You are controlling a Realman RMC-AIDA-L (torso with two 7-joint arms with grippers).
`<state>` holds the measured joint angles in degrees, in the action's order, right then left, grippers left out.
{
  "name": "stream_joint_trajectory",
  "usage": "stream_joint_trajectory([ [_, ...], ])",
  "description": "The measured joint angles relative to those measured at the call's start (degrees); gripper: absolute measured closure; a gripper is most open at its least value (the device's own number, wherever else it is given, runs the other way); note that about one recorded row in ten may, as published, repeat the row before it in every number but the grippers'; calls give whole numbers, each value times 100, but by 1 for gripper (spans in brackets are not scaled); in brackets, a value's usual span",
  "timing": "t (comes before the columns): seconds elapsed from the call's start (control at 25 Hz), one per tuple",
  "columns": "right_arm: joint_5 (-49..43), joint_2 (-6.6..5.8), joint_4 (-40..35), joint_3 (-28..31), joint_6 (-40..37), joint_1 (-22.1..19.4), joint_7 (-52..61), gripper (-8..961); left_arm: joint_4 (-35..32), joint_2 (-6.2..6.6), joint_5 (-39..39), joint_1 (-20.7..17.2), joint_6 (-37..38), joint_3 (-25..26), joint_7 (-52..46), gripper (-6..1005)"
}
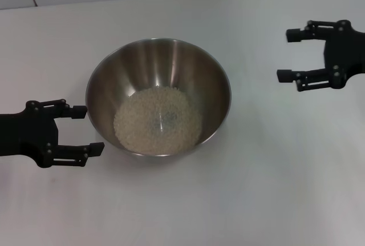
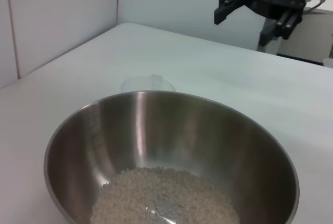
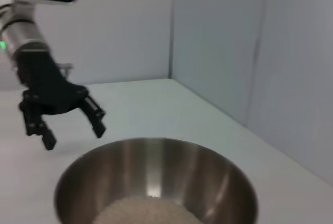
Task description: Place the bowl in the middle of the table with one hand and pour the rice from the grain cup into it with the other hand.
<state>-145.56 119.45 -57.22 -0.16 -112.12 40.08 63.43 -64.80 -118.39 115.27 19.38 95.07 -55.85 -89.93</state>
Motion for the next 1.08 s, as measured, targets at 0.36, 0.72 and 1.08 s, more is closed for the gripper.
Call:
stream_joint_trajectory([
  [0.36, 1161, 29, 193, -2058, 666, -554, 672, 110, 3, 4, -7, 21, 3, -16, 2, 131],
  [0.72, 1342, 24, 340, -2305, 789, -656, 827, 110, -29, 18, 0, 31, 6, -13, -5, 131],
  [1.08, 1346, 23, 420, -2314, 821, -667, 832, 110, -33, 19, -15, 32, 20, -14, -9, 131],
])
